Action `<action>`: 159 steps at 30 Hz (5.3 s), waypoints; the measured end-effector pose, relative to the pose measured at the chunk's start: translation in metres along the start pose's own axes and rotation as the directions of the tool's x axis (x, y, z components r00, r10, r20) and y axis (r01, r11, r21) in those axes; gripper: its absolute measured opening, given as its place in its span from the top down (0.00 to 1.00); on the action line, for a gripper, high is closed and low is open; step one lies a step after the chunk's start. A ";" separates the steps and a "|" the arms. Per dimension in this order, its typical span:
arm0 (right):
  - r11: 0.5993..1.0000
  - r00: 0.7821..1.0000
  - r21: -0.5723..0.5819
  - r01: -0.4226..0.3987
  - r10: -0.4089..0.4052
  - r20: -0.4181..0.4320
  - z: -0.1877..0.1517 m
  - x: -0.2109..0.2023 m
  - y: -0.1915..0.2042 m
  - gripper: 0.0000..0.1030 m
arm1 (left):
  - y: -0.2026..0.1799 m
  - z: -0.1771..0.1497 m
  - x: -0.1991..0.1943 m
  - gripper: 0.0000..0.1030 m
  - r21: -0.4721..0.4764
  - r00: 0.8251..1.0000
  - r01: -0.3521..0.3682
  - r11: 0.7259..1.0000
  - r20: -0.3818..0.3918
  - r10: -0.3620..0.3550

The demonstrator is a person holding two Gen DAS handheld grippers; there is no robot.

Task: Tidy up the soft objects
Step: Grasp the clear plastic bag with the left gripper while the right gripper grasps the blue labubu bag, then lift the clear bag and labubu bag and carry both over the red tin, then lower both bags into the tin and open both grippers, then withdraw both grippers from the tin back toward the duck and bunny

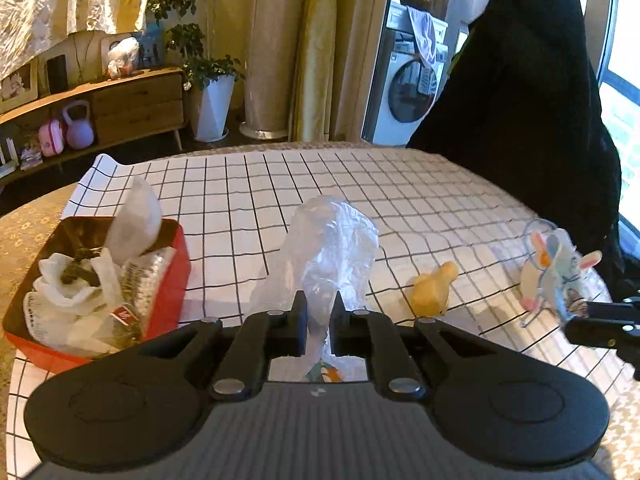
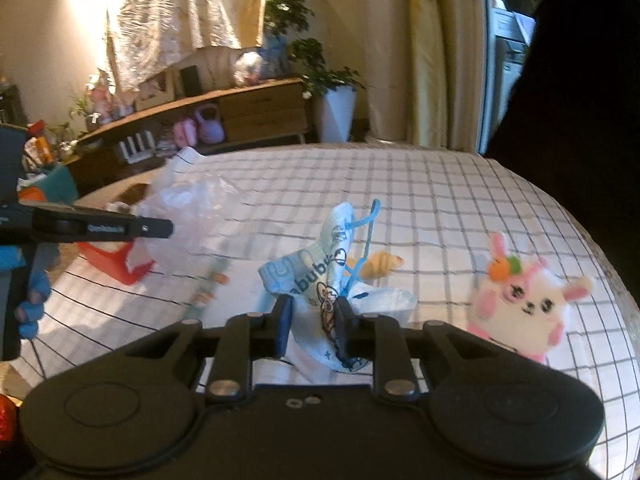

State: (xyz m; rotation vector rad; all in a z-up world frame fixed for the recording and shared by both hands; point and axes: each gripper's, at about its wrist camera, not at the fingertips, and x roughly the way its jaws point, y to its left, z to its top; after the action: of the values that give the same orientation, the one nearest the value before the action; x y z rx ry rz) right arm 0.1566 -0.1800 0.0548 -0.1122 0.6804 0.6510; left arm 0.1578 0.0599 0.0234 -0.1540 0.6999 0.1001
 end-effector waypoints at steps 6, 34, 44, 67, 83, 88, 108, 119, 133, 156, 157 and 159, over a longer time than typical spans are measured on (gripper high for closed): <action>0.998 0.998 -0.024 -0.057 0.058 0.023 0.027 0.003 0.037 0.79 | 0.015 0.012 -0.027 0.90 0.009 0.999 -0.008 1.000 0.033 0.008; 0.963 0.971 -0.140 -0.232 0.238 0.028 0.100 0.087 0.190 0.79 | 0.149 0.065 -0.054 0.90 -0.100 0.997 -0.052 0.994 0.049 0.057; 0.959 0.967 -0.121 -0.255 0.249 -0.058 0.100 0.142 0.221 0.79 | 0.190 0.061 -0.027 0.90 -0.111 0.993 -0.116 0.987 -0.001 0.116; 0.958 0.953 -0.126 -0.259 0.232 -0.196 0.083 0.223 0.259 0.79 | 0.221 0.028 0.045 0.90 -0.089 0.982 -0.136 0.987 -0.147 0.122; 0.962 0.948 -0.151 -0.226 0.182 -0.260 0.071 0.253 0.256 0.79 | 0.228 0.006 0.073 0.90 -0.109 0.969 -0.126 0.986 -0.229 0.098; 0.962 0.947 -0.155 -0.223 0.176 -0.270 0.071 0.256 0.257 0.79 | 0.228 0.004 0.075 0.90 -0.108 0.968 -0.129 0.986 -0.231 0.101; 0.950 0.954 -0.190 -0.249 0.207 -0.217 0.081 0.213 0.252 0.57 | 0.216 0.012 0.043 0.88 -0.102 0.970 -0.159 0.982 -0.202 0.136; 0.952 0.963 -0.186 -0.242 0.213 -0.165 0.081 0.180 0.239 0.39 | 0.202 0.013 0.018 0.33 -0.088 0.974 -0.190 0.978 -0.146 0.176; 0.963 0.971 -0.133 -0.235 0.227 -0.074 0.084 0.124 0.198 0.19 | 0.169 0.017 -0.024 0.20 -0.066 0.977 -0.202 0.977 -0.082 0.197; 0.976 0.981 -0.104 -0.189 0.192 0.022 0.055 0.040 0.119 0.01 | 0.083 0.011 -0.061 0.07 -0.074 0.999 -0.025 0.997 0.045 0.028; 0.978 0.983 -0.102 -0.179 0.183 0.026 0.054 0.038 0.113 0.01 | 0.076 0.011 -0.060 0.02 -0.064 0.999 -0.012 0.998 0.051 0.015; 0.982 0.986 -0.100 -0.161 0.165 0.034 0.049 0.032 0.102 0.01 | 0.059 0.013 -0.059 0.02 -0.031 0.998 0.013 0.999 0.068 -0.011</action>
State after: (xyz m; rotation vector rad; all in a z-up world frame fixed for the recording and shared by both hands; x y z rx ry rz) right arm 0.1420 -0.0672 0.0842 -0.1332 0.6217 0.8420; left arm 0.1127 0.1175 0.0647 -0.1841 0.6302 0.1047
